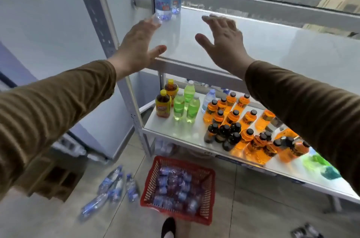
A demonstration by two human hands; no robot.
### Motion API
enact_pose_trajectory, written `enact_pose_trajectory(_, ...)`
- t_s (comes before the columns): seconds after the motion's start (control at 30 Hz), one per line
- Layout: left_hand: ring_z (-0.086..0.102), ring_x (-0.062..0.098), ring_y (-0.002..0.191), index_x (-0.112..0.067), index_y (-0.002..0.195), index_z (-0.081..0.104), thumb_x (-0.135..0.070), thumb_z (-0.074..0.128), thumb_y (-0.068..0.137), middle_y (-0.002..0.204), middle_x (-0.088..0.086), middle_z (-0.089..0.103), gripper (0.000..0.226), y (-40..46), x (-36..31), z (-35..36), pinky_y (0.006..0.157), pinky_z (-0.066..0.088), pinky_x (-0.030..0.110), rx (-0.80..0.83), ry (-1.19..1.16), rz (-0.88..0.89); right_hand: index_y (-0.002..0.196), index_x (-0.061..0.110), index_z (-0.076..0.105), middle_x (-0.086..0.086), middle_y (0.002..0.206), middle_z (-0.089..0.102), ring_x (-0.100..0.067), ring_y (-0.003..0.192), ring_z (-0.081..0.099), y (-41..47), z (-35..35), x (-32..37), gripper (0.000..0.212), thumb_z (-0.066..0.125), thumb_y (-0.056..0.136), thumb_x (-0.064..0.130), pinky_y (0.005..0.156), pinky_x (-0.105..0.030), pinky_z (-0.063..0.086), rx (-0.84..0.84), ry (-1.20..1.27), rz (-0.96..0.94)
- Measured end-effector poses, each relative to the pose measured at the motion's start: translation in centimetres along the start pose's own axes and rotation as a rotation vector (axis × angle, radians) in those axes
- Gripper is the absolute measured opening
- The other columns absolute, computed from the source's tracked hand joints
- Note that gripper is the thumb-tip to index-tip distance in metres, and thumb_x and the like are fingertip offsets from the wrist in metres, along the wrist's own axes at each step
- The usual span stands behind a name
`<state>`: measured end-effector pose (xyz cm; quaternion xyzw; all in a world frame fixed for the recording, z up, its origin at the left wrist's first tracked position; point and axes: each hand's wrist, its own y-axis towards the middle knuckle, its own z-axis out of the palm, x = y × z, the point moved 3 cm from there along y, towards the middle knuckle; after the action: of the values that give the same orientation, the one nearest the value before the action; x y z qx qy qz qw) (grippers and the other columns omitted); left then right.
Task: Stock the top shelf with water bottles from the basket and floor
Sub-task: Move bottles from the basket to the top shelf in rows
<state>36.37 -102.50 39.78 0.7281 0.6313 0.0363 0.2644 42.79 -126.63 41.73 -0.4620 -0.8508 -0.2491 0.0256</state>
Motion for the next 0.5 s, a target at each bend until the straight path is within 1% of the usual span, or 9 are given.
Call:
enact_pose_trajectory(0.1,0.021,0.031,0.152,-0.01,0.152,0.036,-0.046,0.053,0.099,0.161,0.016,0.028,0.067,-3.7,-0.6,0.6,0.124,0.016,0.043,-0.027,0.053,0.036,0.16,0.024,0.037,-0.004,0.171,0.031,-0.029,0.16,0.02,-4.2,0.9,1.3,0.064,0.04,0.105,0.057,0.127,-0.052,0.017,-0.019,0.009,-0.03)
enact_pose_trajectory(0.23,0.012,0.031,0.154,-0.014,0.153,0.033,-0.046,0.051,0.099,0.165,0.014,0.018,0.065,-8.4,-0.8,2.5,0.125,0.013,0.044,-0.019,0.077,0.052,0.16,0.026,0.037,-0.002,0.173,0.024,-0.029,0.163,0.013,-10.3,3.6,2.4,0.063,0.039,0.105,0.055,0.129,-0.059,0.006,-0.032,-0.041,-0.046)
enact_pose_trajectory(0.33,0.013,0.033,0.154,-0.019,0.154,0.03,-0.045,0.052,0.099,0.167,0.013,0.015,0.065,-11.7,-0.1,4.2,0.123,0.015,0.053,-0.016,0.107,0.076,0.16,0.027,0.038,-0.002,0.175,0.021,-0.031,0.163,0.011,-13.9,6.2,3.0,0.062,0.041,0.105,0.054,0.129,-0.062,0.002,-0.033,-0.061,-0.051)
enact_pose_trajectory(0.4,0.013,0.036,0.154,-0.018,0.153,0.033,-0.044,0.053,0.098,0.166,0.015,0.016,0.064,-14.1,0.7,5.6,0.123,0.015,0.053,-0.016,0.1,0.116,0.157,0.026,0.044,-0.005,0.173,0.027,-0.033,0.162,0.017,-15.9,8.2,3.4,0.058,0.044,0.105,0.051,0.129,-0.063,0.006,-0.051,-0.063,-0.069)
enact_pose_trajectory(0.5,0.011,0.037,0.154,-0.015,0.153,0.034,-0.041,0.054,0.099,0.165,0.018,0.017,0.064,-17.3,2.4,8.2,0.124,0.015,0.051,0.004,0.065,0.188,0.151,0.021,0.052,-0.007,0.166,0.041,-0.034,0.156,0.03,-18.7,12.1,3.9,0.05,0.053,0.105,0.04,0.127,-0.063,0.018,-0.107,-0.063,-0.131)
